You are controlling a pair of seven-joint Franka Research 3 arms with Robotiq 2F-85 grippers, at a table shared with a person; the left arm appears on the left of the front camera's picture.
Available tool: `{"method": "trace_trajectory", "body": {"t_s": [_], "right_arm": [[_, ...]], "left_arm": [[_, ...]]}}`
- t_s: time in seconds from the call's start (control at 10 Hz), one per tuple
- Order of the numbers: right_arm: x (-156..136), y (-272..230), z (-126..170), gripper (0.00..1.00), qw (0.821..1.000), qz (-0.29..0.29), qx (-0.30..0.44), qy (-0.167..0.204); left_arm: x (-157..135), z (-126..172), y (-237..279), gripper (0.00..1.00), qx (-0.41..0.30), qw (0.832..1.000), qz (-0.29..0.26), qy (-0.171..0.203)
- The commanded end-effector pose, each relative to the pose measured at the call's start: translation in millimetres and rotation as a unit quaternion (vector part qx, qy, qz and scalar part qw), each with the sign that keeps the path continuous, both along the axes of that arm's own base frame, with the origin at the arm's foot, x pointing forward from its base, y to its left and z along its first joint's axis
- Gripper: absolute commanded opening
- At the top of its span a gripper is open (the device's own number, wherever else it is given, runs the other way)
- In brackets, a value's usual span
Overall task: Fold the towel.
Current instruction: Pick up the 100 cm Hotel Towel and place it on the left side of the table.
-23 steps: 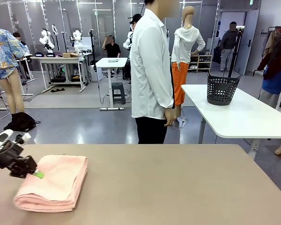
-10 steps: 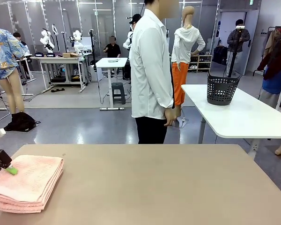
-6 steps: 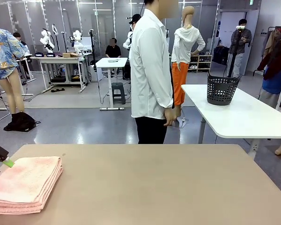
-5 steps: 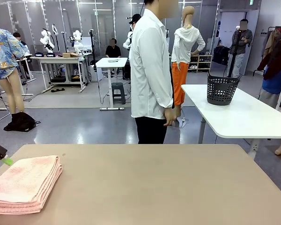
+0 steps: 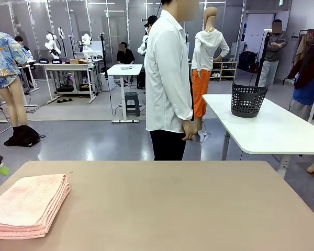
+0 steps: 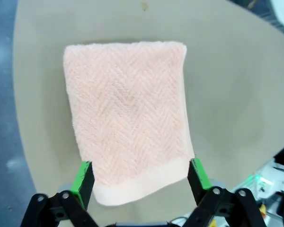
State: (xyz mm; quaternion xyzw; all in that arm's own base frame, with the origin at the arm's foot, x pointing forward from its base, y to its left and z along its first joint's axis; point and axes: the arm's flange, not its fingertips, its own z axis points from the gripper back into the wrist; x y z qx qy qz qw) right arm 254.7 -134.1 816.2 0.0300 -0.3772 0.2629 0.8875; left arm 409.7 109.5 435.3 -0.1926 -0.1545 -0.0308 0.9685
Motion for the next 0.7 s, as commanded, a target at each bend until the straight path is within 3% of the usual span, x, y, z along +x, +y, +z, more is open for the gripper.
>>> {"method": "trace_trajectory", "body": {"t_s": [0.0,0.6], "right_arm": [[-0.9,1.2,-0.6,1.0,1.0,-0.004,0.001,0.002],[-0.9,1.2,-0.6,1.0,1.0,-0.004,0.001,0.002]], "left_arm": [[-16.5,7.0,-23.5,1.0,0.028,1.0,0.01,-0.006],[-6.0,4.6,-10.5,1.0,0.008,1.0,-0.002,-0.004]]}}
